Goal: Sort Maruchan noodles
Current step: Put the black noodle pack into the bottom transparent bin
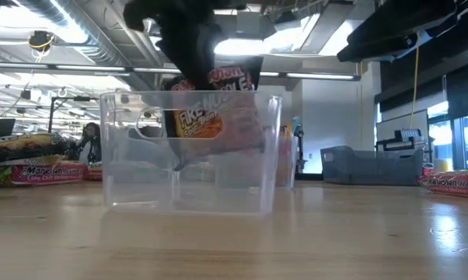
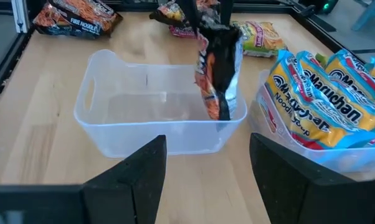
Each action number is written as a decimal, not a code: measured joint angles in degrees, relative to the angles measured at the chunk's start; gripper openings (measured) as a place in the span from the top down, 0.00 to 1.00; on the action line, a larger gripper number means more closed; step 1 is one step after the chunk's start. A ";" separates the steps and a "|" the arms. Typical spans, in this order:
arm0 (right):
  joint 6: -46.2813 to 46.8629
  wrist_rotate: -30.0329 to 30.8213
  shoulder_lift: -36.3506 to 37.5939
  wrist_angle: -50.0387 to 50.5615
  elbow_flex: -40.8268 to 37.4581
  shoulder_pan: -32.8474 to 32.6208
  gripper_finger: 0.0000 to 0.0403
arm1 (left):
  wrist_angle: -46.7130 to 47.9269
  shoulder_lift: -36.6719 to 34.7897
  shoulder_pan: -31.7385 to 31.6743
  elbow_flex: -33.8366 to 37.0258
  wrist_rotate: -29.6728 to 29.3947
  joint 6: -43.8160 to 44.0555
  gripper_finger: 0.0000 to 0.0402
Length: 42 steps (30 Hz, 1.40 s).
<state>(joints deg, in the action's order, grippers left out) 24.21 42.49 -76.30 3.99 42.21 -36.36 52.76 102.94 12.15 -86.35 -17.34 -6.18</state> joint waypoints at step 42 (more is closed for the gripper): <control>2.56 -6.08 -5.00 -0.74 0.01 0.00 0.48 | -18.44 7.43 -6.00 0.26 7.77 6.60 0.70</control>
<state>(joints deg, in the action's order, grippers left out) 26.76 36.41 -81.31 3.26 42.22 -36.36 34.31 110.36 6.15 -86.08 -9.57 0.42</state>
